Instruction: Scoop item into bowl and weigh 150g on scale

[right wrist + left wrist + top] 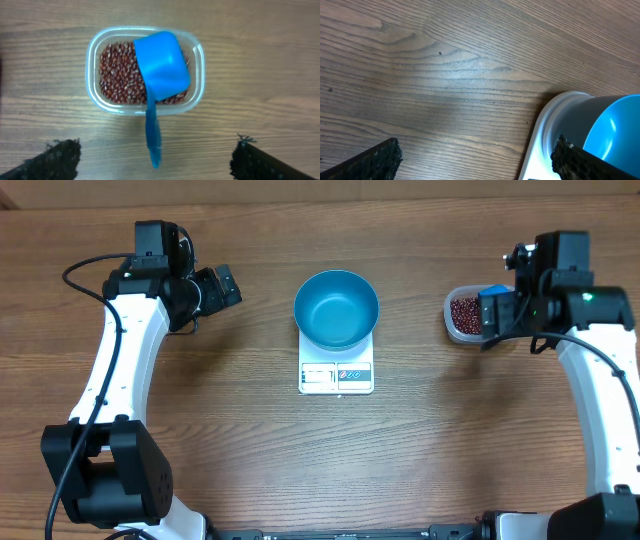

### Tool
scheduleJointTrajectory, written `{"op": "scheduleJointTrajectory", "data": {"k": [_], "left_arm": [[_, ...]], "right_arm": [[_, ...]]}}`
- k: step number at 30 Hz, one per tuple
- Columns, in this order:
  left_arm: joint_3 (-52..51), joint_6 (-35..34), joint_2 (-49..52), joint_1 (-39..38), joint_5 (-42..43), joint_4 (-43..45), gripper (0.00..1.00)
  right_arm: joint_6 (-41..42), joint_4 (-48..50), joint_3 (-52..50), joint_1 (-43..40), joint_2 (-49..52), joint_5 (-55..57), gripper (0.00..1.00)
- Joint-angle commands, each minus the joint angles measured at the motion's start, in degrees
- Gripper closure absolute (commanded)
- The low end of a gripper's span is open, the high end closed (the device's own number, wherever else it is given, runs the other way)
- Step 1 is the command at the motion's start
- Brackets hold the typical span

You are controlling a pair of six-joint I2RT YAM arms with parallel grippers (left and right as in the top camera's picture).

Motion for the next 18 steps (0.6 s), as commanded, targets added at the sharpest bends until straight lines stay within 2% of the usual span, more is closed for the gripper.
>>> {"op": "scheduleJointTrajectory", "data": {"k": [1, 4, 8, 9, 12, 18], "left_arm": [[0.81, 1.11, -1.55, -0.13, -0.37, 0.07, 0.00], [0.81, 1.11, -1.55, -0.13, -0.37, 0.07, 0.00], [0.81, 1.11, -1.55, -0.13, -0.37, 0.07, 0.00], [0.81, 1.11, -1.55, -0.13, -0.37, 0.07, 0.01], [0.81, 1.11, -1.55, -0.13, -0.37, 0.07, 0.00], [0.81, 1.11, -1.55, -0.13, -0.37, 0.07, 0.00]], "right_arm": [[2.32, 4.31, -3.63, -0.83, 0.28, -3.28, 0.00], [2.25, 5.49, -4.02, -2.27, 0.79, -5.49, 0.01], [1.57, 5.40, -4.42, -4.11, 1.03, -5.60, 0.48], [0.24, 5.38, -4.72, -4.44, 1.11, -6.10, 0.55], [-2.93, 6.51, -6.27, -4.61, 1.25, -7.74, 0.62], [-6.03, 8.92, -8.22, -4.61, 1.95, -7.87, 0.60]]}}
